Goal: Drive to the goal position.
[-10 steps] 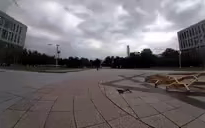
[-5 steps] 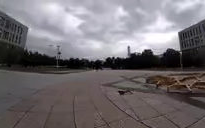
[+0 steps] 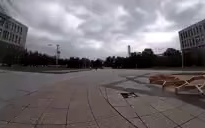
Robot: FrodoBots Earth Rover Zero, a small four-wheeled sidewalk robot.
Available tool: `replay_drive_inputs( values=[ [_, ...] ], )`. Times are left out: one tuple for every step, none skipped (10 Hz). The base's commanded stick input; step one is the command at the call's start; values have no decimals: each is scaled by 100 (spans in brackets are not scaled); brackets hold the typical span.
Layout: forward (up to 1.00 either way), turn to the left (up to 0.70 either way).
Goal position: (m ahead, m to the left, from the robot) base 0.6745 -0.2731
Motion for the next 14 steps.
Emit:
replay_drive_inputs(
  values=[
    [70, 0],
    [70, 0],
    [70, 0],
    [70, 0],
    [70, 0],
    [70, 0],
    [70, 0],
    [70, 0],
    [70, 0],
    [70, 0],
    [70, 0],
    [70, 0],
    [70, 0],
    [70, 0]
  ],
)
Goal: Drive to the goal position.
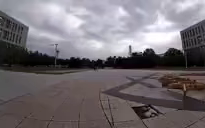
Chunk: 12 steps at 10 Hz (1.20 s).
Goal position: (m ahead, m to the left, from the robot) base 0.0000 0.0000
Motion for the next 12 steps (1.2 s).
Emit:
replay_drive_inputs(
  values=[
    [70, 0],
    [70, 0],
    [70, 0],
    [70, 0],
    [70, 0],
    [70, 0],
    [70, 0],
    [70, 0],
    [70, 0],
    [70, 0],
    [70, 0],
    [70, 0]
  ],
)
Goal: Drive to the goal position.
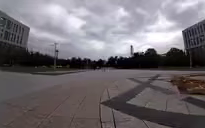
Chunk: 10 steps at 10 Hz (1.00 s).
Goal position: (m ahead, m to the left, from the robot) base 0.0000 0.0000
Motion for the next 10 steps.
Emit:
replay_drive_inputs(
  values=[
    [70, 0],
    [70, 0],
    [70, 0],
    [70, 0],
    [70, 0],
    [70, 0],
    [70, 0],
    [70, 0],
    [70, 0],
    [70, 0]
  ],
)
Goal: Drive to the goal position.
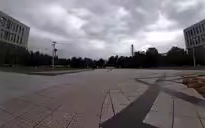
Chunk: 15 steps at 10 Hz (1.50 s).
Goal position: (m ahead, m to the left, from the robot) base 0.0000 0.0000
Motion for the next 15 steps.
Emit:
replay_drive_inputs(
  values=[
    [70, 0],
    [70, 0],
    [70, 0],
    [70, 0],
    [70, 0],
    [70, 0],
    [70, 0],
    [70, 0],
    [70, 0],
    [70, 0],
    [70, 0],
    [70, 0],
    [70, 0],
    [70, 0],
    [70, 0]
  ],
)
